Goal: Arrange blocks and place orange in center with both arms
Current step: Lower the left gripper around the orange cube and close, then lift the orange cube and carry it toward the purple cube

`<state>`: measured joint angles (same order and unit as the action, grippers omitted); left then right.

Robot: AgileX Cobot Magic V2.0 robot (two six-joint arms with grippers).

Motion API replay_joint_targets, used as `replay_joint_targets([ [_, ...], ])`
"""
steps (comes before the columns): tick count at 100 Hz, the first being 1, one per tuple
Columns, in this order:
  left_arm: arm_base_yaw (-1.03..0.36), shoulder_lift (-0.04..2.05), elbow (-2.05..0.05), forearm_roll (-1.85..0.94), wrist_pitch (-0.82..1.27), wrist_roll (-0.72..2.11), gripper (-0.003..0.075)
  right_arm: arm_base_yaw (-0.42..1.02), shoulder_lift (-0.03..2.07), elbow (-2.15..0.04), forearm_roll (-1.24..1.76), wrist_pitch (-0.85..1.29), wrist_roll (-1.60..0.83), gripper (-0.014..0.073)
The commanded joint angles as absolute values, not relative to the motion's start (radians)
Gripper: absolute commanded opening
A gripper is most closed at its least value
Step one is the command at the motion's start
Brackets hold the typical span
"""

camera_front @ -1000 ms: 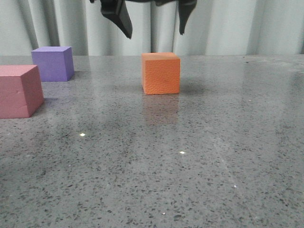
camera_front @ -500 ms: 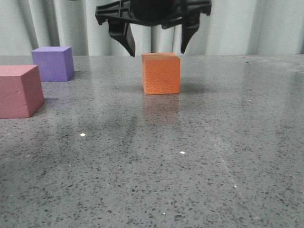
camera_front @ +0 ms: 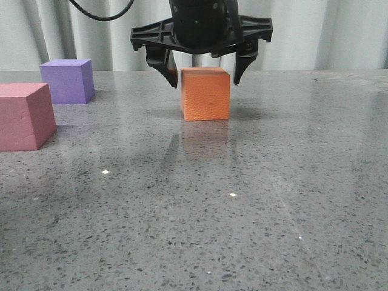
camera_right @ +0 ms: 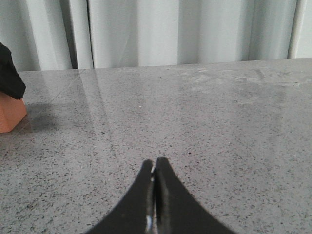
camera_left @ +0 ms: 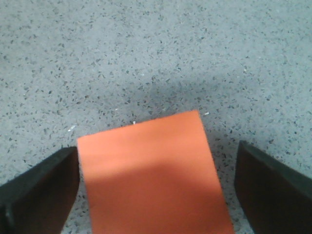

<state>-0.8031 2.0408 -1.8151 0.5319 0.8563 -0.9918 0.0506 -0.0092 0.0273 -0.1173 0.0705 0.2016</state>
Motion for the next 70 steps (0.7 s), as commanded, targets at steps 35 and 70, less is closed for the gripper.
replay_joint_targets([
  [35,-0.808,1.99,-1.849,0.584,0.819,-1.003,0.0589,0.042,-0.031,0.013,-0.118,-0.018,0.194,-0.0067],
  [70,-0.804,1.99,-1.849,0.584,0.888,-1.003,0.045,0.042,-0.031,0.013,-0.118,-0.018,0.194,-0.0067],
])
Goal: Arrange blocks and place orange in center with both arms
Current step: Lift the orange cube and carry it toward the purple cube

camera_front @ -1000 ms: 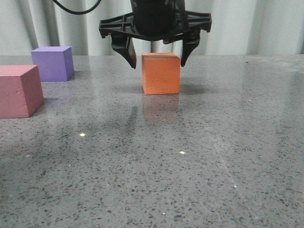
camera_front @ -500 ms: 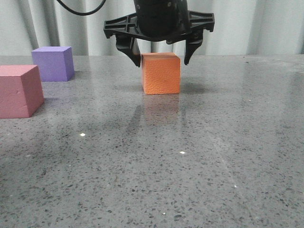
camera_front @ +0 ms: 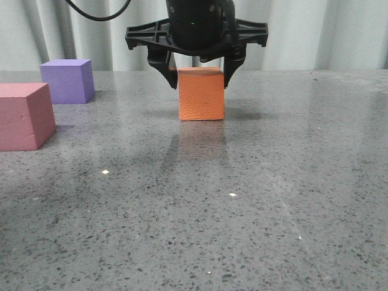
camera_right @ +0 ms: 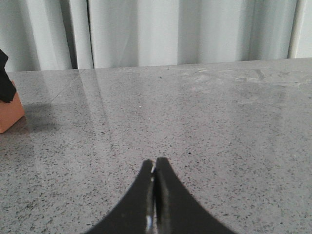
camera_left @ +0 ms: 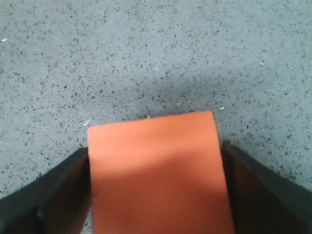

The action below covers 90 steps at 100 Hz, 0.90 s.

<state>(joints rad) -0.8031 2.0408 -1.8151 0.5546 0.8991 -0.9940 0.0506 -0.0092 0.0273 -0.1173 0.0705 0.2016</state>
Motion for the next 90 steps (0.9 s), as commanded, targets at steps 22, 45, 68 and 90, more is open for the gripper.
replay_joint_targets([
  [22,-0.804,1.99,-1.849,0.584,0.892,-1.003,0.0274,0.042,-0.031,0.013,-0.118,-0.018,0.194,-0.0067],
  [45,-0.808,1.97,-1.948,0.587,0.992,-0.901,0.0103,0.042,-0.031,0.013,-0.118,-0.018,0.194,-0.0067],
  [68,-0.783,1.871,-2.003,0.63,1.029,-0.818,0.0104,0.042,-0.031,0.013,-0.118,-0.018,0.194,-0.0067],
  [90,-0.718,1.812,-2.003,0.66,1.133,-0.747,0.0104,0.042,-0.031,0.013,-0.118,-0.018,0.194,-0.0067],
])
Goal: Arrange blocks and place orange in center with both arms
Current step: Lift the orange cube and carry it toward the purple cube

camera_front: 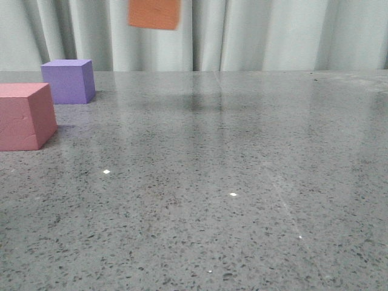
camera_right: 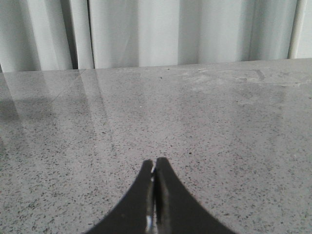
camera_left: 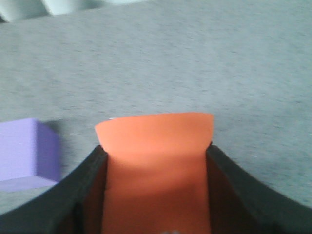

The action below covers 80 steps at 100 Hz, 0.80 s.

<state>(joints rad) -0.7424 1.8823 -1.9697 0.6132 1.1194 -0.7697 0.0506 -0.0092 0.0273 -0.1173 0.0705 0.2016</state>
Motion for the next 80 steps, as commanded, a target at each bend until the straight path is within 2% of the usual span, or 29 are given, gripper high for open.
replay_joint_targets([
  [1,-0.713,1.812,-2.003,0.66,1.136,-0.744,0.0104,0.042,-0.031,0.013,-0.118,-0.018,0.194,-0.0067],
  [39,-0.619,1.784,-1.942,0.666,1.187,-0.721,0.0104,0.042,-0.031,0.013,-0.118,-0.018,0.194,-0.0067],
  [80,-0.552,1.564,-1.531,0.696,0.993,-0.82,0.0104,0.042,-0.031,0.013,-0.118,-0.018,0.194,-0.0067],
])
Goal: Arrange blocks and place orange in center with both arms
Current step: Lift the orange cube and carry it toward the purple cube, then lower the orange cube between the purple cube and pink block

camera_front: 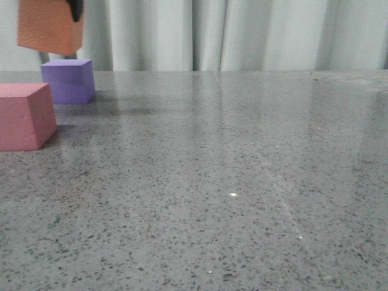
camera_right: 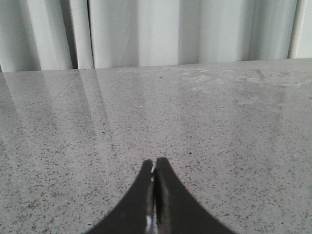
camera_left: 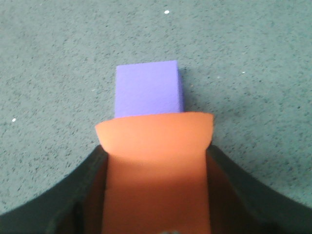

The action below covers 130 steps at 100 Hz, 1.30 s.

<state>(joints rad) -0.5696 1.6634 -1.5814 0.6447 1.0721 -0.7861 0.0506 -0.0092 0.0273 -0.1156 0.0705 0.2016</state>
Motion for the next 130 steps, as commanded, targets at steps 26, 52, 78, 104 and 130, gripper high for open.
replay_joint_targets([
  [26,-0.439,1.425,-1.285,0.595,0.719,-0.82,0.0104,0.042,-0.031,0.013,-0.118,-0.018,0.194,-0.0067],
  [52,-0.384,1.414,-1.22,0.535,0.606,-0.808,0.0104,0.042,-0.031,0.013,-0.118,-0.018,0.194,-0.0067],
  [78,-0.39,1.416,-1.219,0.523,0.553,-0.763,0.0104,0.042,-0.031,0.013,-0.118,-0.018,0.194,-0.0067],
  [104,-0.39,1.45,-1.219,0.514,0.548,-0.733,0.0104,0.042,-0.031,0.013,-0.118,-0.018,0.194,-0.0067],
  [130,-0.39,1.472,-1.219,0.498,0.532,-0.733,0.0104,0.042,-0.031,0.013,-0.118,-0.018,0.194,-0.0067],
])
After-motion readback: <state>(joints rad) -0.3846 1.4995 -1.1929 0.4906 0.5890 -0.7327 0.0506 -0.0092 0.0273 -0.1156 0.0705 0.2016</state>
